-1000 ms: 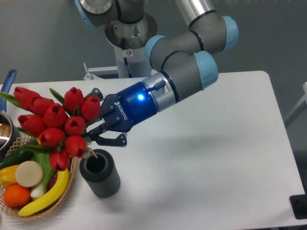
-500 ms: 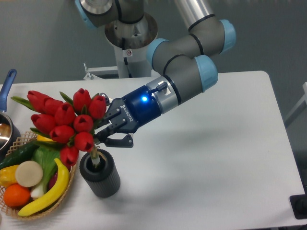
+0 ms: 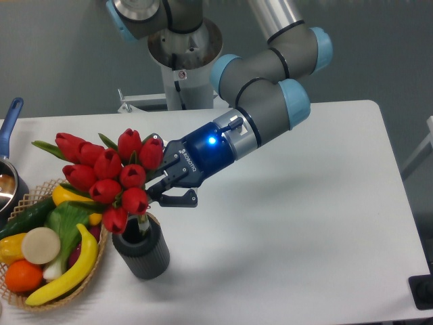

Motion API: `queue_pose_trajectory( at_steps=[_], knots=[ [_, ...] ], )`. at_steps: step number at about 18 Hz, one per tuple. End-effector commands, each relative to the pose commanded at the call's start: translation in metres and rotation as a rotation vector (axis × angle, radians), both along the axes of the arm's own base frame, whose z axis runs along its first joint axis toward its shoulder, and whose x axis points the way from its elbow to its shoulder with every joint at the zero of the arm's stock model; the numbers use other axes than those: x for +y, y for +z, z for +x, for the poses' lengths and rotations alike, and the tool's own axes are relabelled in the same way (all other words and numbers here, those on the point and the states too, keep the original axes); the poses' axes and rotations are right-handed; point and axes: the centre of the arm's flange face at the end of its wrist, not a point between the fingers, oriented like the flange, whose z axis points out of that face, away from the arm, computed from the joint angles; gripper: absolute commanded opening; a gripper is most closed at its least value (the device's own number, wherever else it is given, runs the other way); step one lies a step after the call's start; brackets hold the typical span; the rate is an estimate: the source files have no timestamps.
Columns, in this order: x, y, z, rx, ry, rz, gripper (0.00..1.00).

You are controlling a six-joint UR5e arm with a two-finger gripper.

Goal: Insert the flowers into the vase
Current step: 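Align the tulip stems above the black vase opening, then lower the tulip stems down into the black vase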

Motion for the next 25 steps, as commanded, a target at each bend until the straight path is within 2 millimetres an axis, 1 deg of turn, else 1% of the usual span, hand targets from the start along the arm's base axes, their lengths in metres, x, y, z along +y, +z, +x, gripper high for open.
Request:
queue_pose_trajectory(
  at_steps=[3,6,13,18,19,23,25],
  knots=[
    [0.0,0.002,0.0,0.004,0.0,0.003,0.19],
    [0.0,0.001,0.0,0.001,0.0,-0.001,0.19],
    [0.004,-0.014,-0.001,-0.012,-0.002,-0.017,0.19],
    [0.023,-0.045,0.013,0.029,-0.029,-0.076,0.22],
    [0.025,-0.05,0.014,0.032,-0.034,-0.074,0.22],
    [0.024,-0.057,0.016,0.031,-0.038,-0.076,0.23],
    [0.023,-0.074,0.019,0.04,-0.046,-0.07,0.24]
  ],
)
